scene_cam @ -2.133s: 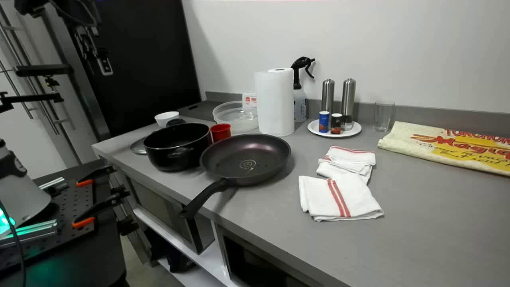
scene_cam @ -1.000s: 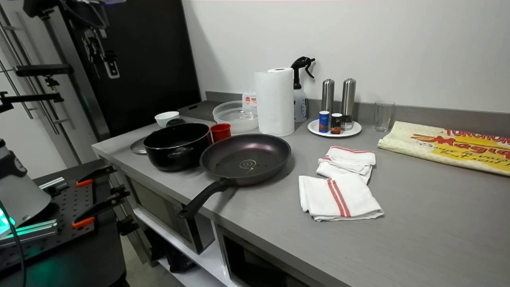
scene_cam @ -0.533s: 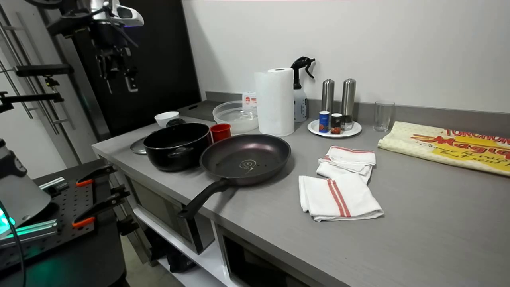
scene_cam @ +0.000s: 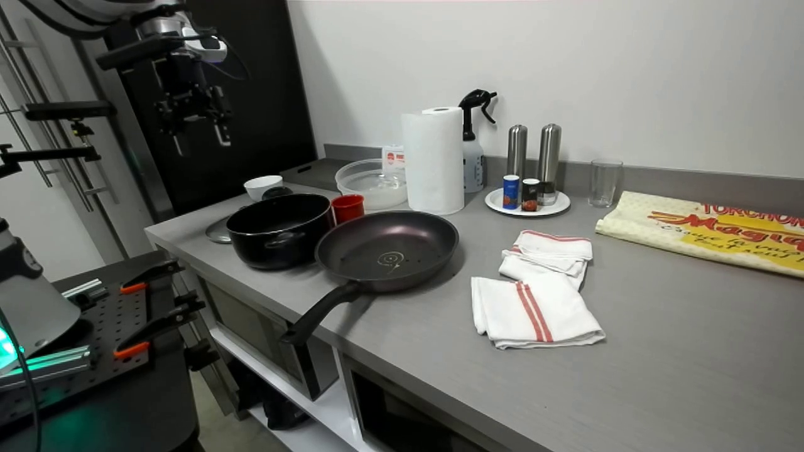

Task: Pick up the lid from the counter and put it on the pot

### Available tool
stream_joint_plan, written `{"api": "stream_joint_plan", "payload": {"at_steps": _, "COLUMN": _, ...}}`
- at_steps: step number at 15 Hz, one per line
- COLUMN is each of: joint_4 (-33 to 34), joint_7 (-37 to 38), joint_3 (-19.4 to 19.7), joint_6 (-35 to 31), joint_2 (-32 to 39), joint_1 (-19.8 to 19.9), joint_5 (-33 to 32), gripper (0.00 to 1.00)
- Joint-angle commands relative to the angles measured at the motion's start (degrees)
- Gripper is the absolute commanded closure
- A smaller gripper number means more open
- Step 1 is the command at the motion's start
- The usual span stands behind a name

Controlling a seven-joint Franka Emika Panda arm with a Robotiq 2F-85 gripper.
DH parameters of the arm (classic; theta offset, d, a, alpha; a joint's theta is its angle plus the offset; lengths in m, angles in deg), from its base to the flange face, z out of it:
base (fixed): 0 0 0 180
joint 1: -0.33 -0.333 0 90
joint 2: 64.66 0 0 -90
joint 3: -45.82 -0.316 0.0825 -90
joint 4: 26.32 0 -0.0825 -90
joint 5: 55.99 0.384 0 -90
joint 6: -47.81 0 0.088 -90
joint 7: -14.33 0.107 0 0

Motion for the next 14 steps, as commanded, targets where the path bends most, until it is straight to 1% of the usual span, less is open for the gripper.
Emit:
{"api": "stream_joint_plan", "payload": {"at_steps": 1, "joint_4": 5.4, "joint_7": -2.9, "joint_3": -1.8, "joint_6": -2.3, "joint_2": 9.1, "joint_1": -1.3, "joint_5": -3.1, "gripper": 0.00}}
{"api": "stream_joint_plan", "payload": {"at_steps": 7, "joint_4": 13.4, "joint_7": -5.3, "joint_3": -4.7, "joint_6": -6.9, "joint_2": 22.8, "joint_1": -1.9, "joint_5": -7.4, "gripper": 0.00}}
{"api": "stream_joint_plan", "payload": {"at_steps": 14, "joint_4": 22.2, "joint_7": -9.2, "joint_3": -7.9, "joint_6": -11.1, "joint_2": 35.7, "joint_1": -3.5, "joint_5": -8.1, "gripper": 0.00}}
